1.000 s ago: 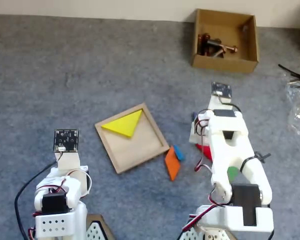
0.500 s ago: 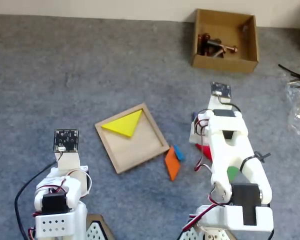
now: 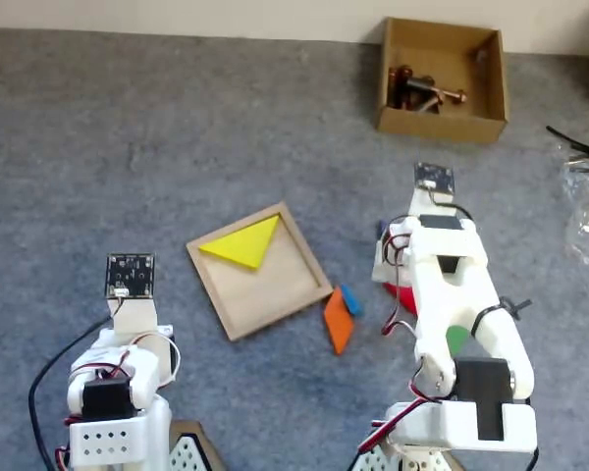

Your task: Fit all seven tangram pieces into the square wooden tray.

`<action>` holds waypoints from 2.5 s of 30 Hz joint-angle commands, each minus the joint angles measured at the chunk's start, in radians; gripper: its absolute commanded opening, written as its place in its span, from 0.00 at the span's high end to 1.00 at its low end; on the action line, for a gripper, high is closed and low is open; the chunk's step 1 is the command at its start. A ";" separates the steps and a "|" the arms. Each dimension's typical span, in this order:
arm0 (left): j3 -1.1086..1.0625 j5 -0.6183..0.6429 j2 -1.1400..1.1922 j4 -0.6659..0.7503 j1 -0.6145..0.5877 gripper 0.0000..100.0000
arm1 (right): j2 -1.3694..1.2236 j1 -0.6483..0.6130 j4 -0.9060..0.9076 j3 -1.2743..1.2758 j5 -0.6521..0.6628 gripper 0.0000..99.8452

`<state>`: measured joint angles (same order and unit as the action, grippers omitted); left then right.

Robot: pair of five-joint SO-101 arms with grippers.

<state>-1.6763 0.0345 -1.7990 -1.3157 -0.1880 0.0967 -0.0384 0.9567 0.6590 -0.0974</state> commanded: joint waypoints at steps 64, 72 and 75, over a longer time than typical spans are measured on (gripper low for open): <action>-0.021 0.003 0.007 -0.008 -0.008 1.00 | -0.113 -0.054 -0.041 -0.101 0.006 0.72; -0.021 0.003 0.007 -0.008 -0.008 1.00 | -0.113 -0.041 -0.053 -0.101 0.006 0.74; -0.021 0.003 0.007 -0.008 -0.008 1.00 | -0.111 -0.041 -0.050 -0.101 0.006 0.74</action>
<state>-1.6763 0.0345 -1.7990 -1.3157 -0.1880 -0.0276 -0.0890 0.9291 0.6176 -0.0959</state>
